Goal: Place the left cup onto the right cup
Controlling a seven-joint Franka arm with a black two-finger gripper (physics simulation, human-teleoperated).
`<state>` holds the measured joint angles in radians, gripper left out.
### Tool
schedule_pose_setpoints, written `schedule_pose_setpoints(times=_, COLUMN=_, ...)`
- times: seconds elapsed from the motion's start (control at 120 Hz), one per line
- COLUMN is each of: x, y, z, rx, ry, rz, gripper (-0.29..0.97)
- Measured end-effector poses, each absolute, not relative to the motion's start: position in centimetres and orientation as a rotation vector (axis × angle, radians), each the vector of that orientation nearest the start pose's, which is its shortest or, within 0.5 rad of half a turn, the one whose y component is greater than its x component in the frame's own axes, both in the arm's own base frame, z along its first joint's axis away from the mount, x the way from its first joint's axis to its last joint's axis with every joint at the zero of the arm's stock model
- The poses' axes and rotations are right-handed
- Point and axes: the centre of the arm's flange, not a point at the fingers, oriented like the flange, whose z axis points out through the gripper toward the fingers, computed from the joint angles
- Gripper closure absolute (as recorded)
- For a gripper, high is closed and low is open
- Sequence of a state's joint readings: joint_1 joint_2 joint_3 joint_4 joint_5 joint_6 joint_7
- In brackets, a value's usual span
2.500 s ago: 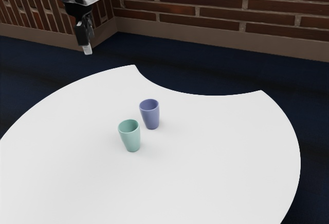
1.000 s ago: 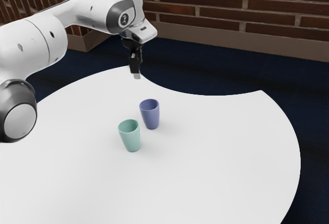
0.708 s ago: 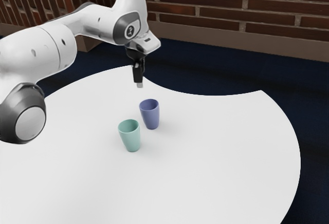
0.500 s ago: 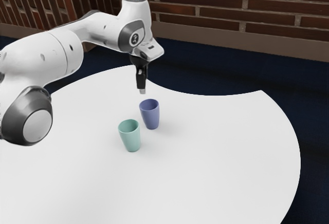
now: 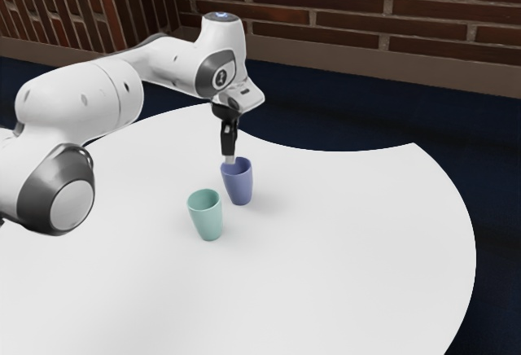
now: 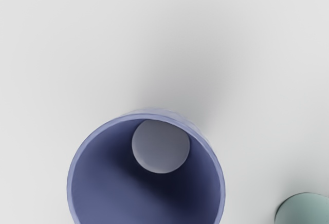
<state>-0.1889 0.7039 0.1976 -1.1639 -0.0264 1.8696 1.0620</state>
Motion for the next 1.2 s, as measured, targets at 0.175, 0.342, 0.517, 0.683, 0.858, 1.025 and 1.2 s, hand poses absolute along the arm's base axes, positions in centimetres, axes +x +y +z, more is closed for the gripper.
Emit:
schedule_pose_setpoints(times=0.175, x=74.3, y=-3.7, z=37.8, rx=-2.616, ry=1.586, rz=0.082, gripper=0.0)
schedule_pose_setpoints(times=0.342, x=73.9, y=-3.7, z=36.9, rx=-2.627, ry=1.589, rz=0.11, gripper=0.0)
schedule_pose_setpoints(times=0.517, x=73.8, y=-4.7, z=36.8, rx=-2.622, ry=1.599, rz=0.11, gripper=0.0)
schedule_pose_setpoints(times=0.683, x=73.8, y=-5.3, z=36.8, rx=-2.621, ry=1.599, rz=0.106, gripper=0.0)
schedule_pose_setpoints(times=0.858, x=73.5, y=-5.3, z=36.1, rx=-2.634, ry=1.588, rz=0.122, gripper=0.0)
schedule_pose_setpoints(times=1.025, x=73.3, y=-5.6, z=35.4, rx=-2.652, ry=1.579, rz=0.126, gripper=0.0)
schedule_pose_setpoints(times=1.2, x=73.2, y=-5.9, z=34.9, rx=-2.663, ry=1.568, rz=0.126, gripper=0.0)
